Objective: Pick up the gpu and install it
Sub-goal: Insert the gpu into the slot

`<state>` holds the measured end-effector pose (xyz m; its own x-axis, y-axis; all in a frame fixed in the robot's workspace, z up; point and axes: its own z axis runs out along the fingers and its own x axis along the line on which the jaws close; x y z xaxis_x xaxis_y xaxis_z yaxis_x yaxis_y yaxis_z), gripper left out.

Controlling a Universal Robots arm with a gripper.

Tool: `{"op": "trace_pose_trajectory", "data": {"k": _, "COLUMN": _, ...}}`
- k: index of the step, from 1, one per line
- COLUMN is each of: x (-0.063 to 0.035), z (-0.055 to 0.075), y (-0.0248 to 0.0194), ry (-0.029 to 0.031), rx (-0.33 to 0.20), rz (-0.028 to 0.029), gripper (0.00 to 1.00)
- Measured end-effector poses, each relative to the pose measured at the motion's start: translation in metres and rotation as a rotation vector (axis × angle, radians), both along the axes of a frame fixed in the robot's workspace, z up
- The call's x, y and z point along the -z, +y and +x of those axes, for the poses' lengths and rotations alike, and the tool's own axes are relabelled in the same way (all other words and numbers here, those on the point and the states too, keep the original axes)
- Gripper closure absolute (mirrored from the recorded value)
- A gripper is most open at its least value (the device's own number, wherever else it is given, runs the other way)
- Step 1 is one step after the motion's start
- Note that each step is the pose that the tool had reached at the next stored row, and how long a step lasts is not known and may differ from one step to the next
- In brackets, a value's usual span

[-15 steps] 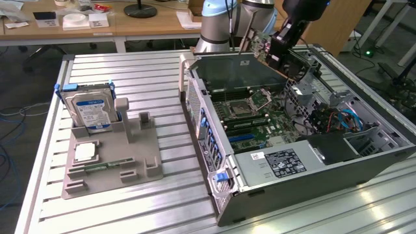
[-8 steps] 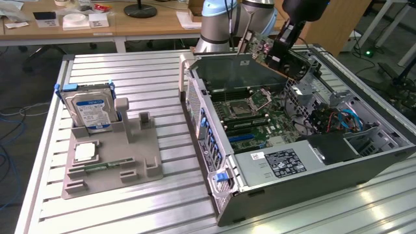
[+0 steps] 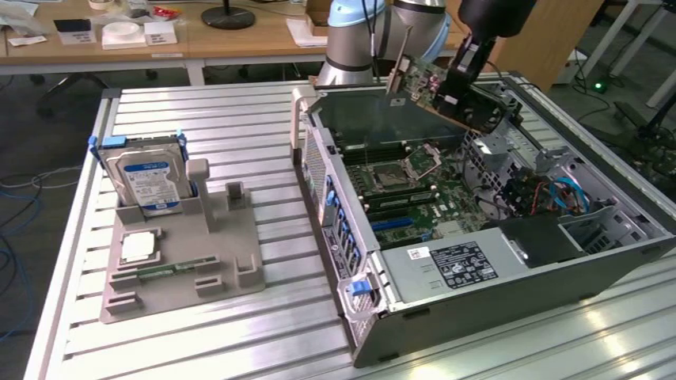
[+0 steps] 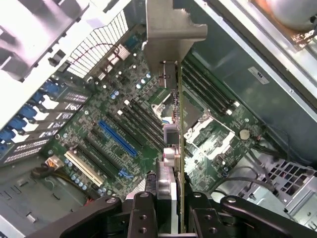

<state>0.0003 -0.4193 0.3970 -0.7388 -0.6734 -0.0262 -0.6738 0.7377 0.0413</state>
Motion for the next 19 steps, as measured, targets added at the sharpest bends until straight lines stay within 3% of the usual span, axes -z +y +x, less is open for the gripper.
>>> {"op": "trace_pose_trajectory", "data": {"k": 2, "x": 0.0016, "z": 0.000, "y": 0.0000, "ry": -0.0054, "rx": -0.024, "rz": 0.0000, "gripper": 0.72}}
{"op": "trace_pose_trajectory", "data": {"k": 5, "x": 0.0038, "z": 0.000, "y": 0.0000, "ry": -0.0083, "rx": -0.076, "rz": 0.0000, "gripper": 0.72}}
{"op": "trace_pose_trajectory", "data": {"k": 19, "x": 0.0136, "z": 0.000, "y": 0.0000, "ry": -0.0110, "rx": -0.330, "rz": 0.0011, "gripper": 0.72}}
